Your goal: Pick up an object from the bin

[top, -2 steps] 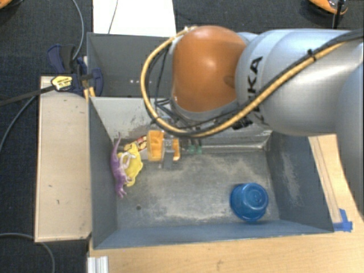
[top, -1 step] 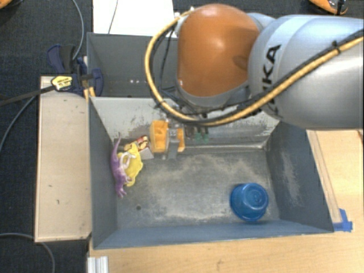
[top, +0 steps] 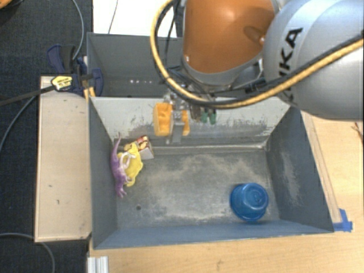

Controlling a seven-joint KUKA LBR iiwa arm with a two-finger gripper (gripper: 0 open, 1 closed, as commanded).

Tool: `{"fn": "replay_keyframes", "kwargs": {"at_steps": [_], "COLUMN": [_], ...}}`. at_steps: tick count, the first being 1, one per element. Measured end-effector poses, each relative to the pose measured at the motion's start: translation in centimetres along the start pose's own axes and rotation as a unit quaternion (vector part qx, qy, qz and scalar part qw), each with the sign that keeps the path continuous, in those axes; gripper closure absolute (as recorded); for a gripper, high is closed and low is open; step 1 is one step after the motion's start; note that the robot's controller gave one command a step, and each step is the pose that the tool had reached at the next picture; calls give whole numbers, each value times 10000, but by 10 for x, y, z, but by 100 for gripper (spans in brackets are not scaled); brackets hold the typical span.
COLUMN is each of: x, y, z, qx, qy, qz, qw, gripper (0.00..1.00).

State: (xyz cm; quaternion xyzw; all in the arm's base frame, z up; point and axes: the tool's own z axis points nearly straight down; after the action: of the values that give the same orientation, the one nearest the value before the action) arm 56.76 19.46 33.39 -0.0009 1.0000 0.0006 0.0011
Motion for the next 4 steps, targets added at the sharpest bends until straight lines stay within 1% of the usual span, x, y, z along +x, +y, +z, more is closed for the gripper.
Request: {"fn": "replay_keyframes", "kwargs": {"at_steps": [1, 2, 3, 4], "x": [6, 6, 6, 11], "y": [-5, -5, 8, -5], "z": [-59, -74, -103, -104], "qx": [4, 8, -11, 0], "qy": [21, 22, -38, 25], "qz": [30, 29, -553, -1000], "qw": [10000, 10000, 9985, 9950], "gripper": [0, 0, 0, 0]}}
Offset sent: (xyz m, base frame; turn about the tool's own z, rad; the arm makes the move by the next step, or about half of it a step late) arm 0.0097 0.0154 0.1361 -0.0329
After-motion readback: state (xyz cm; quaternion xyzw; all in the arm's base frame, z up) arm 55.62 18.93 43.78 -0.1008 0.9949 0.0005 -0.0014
